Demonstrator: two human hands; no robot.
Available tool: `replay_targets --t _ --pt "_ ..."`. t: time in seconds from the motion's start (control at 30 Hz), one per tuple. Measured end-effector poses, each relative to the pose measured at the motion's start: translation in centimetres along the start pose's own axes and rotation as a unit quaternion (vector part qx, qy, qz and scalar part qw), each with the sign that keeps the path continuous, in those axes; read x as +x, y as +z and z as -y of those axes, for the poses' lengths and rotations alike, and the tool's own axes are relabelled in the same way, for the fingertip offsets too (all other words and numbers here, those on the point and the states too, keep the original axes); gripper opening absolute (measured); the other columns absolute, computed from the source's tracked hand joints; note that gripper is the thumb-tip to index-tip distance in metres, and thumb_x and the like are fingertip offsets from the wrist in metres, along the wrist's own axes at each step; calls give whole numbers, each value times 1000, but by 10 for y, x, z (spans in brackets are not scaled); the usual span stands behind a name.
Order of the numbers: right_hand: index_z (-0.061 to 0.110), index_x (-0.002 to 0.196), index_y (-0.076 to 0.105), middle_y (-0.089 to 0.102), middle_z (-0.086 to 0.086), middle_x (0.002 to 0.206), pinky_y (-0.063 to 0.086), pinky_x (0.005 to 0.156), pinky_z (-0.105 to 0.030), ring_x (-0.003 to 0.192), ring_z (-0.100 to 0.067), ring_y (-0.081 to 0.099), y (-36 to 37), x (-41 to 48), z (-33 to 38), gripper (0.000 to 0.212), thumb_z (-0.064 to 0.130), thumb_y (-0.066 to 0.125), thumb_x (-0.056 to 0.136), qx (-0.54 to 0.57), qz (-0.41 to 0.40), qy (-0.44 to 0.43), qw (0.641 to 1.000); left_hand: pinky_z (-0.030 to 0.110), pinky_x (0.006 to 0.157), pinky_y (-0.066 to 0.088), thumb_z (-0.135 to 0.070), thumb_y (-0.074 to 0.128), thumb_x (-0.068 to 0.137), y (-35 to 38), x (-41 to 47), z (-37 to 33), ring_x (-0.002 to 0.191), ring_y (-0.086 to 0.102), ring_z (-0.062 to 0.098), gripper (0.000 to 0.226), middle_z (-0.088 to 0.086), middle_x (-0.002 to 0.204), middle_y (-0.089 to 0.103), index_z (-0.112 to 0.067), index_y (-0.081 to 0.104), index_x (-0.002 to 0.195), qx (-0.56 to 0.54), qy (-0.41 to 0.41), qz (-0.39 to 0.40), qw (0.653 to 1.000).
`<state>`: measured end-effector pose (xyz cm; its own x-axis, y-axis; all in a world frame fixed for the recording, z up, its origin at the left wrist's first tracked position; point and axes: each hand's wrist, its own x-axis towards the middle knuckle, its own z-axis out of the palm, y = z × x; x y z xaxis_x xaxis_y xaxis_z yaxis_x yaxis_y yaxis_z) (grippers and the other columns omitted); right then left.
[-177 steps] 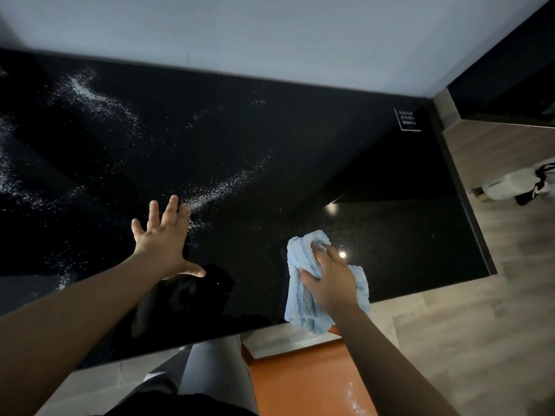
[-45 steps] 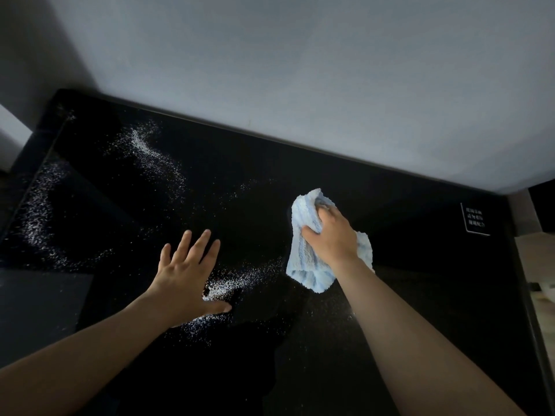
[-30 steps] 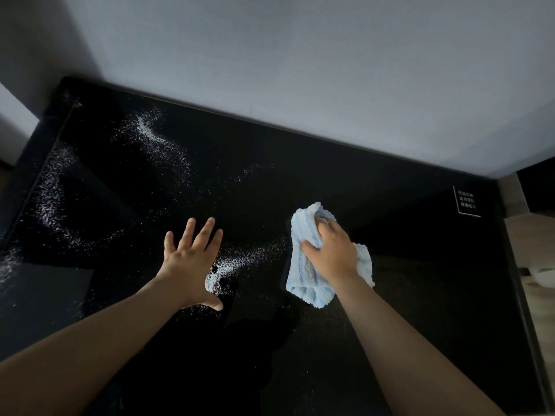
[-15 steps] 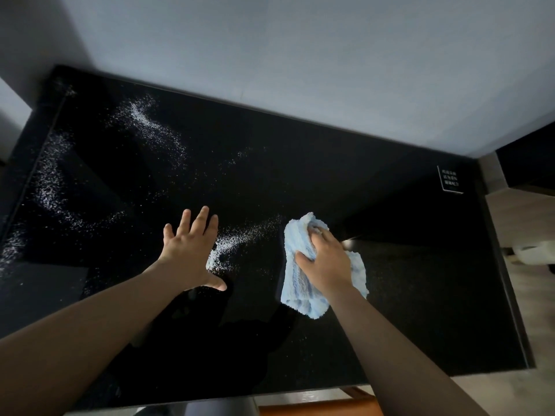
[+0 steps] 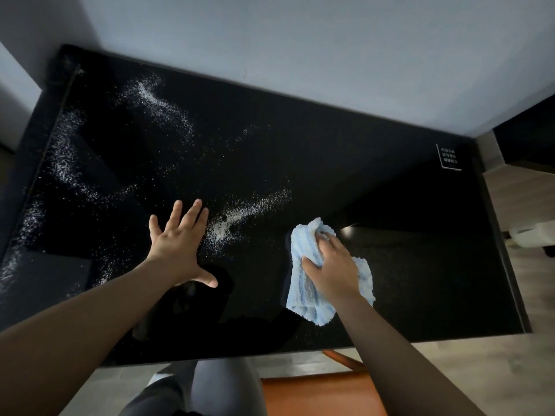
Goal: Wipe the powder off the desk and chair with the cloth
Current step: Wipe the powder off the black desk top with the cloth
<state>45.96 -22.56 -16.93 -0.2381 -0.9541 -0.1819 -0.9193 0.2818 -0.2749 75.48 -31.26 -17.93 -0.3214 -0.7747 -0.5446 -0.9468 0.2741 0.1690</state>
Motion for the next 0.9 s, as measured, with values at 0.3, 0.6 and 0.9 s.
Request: replay_targets --t 0.3,0.6,0.9 --pt "24 141 44 44 7 141 43 99 -34 128 -14 43 8 -42 -3 63 44 62 84 10 18 26 999 64 111 -4 -82 73 33 0 0 -2 143 -25 29 159 -7 155 -29 -20 -15 151 -11 -3 0 1000" --pt "23 142 43 43 7 143 42 103 -35 132 -14 40 13 -83 -7 65 45 62 84 3 28 15 999 61 114 10 -79 74 42 -9 -12 -13 146 -13 33 154 2 158 -22 -11 -12 151 24 -26 6 999" --pt "25 141 45 44 8 143 40 104 -30 132 -12 39 19 -137 -15 62 45 61 84 2 43 0 999 55 116 17 -68 72 64 14 -71 -27 147 -4 34 127 7 160 -9 -13 -1 152 -5 -57 -47 997"
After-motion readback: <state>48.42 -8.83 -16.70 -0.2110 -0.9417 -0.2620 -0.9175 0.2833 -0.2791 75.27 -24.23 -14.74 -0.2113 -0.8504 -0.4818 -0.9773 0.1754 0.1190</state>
